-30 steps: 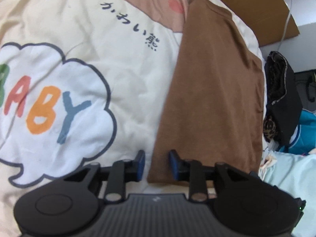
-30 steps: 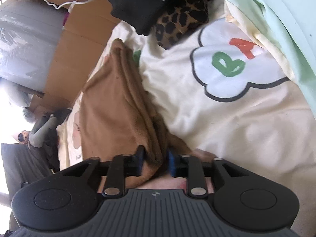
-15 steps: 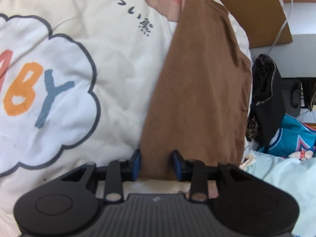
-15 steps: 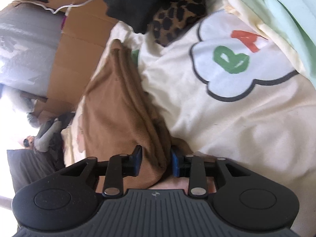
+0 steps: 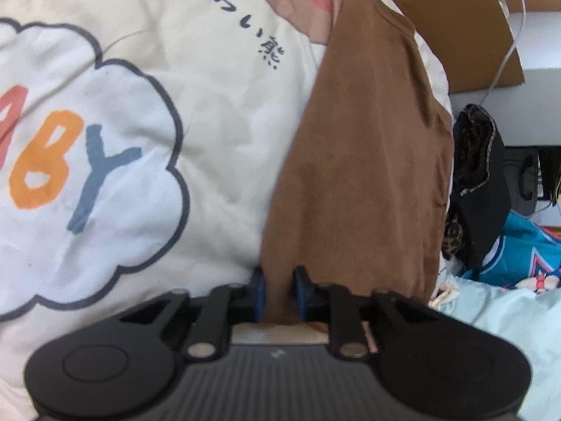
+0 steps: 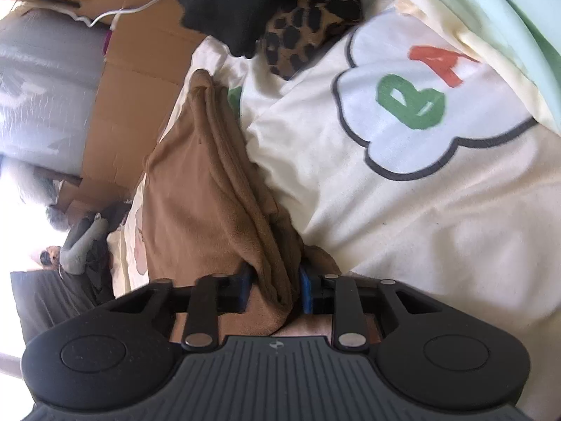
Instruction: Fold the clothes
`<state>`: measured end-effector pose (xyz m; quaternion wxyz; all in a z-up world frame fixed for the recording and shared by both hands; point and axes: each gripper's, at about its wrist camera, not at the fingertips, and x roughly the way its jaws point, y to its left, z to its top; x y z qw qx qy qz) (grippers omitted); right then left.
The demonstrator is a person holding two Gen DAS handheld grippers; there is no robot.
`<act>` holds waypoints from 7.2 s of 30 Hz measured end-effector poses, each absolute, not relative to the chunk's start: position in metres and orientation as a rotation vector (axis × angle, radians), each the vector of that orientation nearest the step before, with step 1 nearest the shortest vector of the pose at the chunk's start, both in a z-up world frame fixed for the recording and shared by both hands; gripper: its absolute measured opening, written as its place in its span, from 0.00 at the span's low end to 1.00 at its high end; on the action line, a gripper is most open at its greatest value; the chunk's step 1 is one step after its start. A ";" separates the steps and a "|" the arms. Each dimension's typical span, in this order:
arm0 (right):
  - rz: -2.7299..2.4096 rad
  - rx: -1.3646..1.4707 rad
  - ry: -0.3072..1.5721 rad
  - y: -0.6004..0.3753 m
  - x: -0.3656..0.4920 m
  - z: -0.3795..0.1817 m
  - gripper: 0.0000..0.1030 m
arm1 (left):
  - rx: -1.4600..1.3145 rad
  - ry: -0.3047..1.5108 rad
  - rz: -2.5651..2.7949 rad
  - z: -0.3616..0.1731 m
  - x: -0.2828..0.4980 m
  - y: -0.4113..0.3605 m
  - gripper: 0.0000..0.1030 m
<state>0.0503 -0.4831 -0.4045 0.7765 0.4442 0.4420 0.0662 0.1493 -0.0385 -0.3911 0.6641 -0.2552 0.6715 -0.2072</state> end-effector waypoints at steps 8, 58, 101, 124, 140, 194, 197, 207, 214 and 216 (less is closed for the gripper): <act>0.144 1.001 0.957 -0.477 0.049 -0.393 0.08 | -0.438 1.484 -0.501 -0.361 0.151 -0.034 0.06; 0.444 0.572 1.202 -0.453 0.027 -0.337 0.34 | 0.016 1.597 -0.340 -0.298 0.079 -0.016 0.36; 0.398 0.447 0.949 -0.407 0.146 -0.321 0.27 | 0.027 1.230 -0.370 -0.298 0.207 -0.085 0.44; 0.292 0.434 1.070 -0.401 0.223 -0.361 0.27 | 0.177 1.195 -0.406 -0.341 0.286 -0.145 0.38; 0.346 0.529 1.165 -0.396 0.239 -0.369 0.53 | 0.098 1.263 -0.278 -0.311 0.245 -0.094 0.51; 0.518 0.612 0.894 -0.395 0.201 -0.352 0.50 | 0.041 1.344 -0.250 -0.317 0.200 -0.041 0.53; 0.488 0.588 0.915 -0.393 0.209 -0.357 0.50 | 0.037 1.344 -0.249 -0.319 0.200 -0.041 0.53; 0.465 0.688 1.015 -0.409 0.229 -0.392 0.50 | -0.051 1.319 -0.271 -0.327 0.214 -0.036 0.53; 0.470 0.740 1.023 -0.415 0.232 -0.402 0.45 | -0.139 1.277 -0.309 -0.325 0.235 -0.030 0.54; 0.461 0.704 1.033 -0.413 0.234 -0.401 0.21 | -0.137 1.275 -0.309 -0.326 0.238 -0.029 0.54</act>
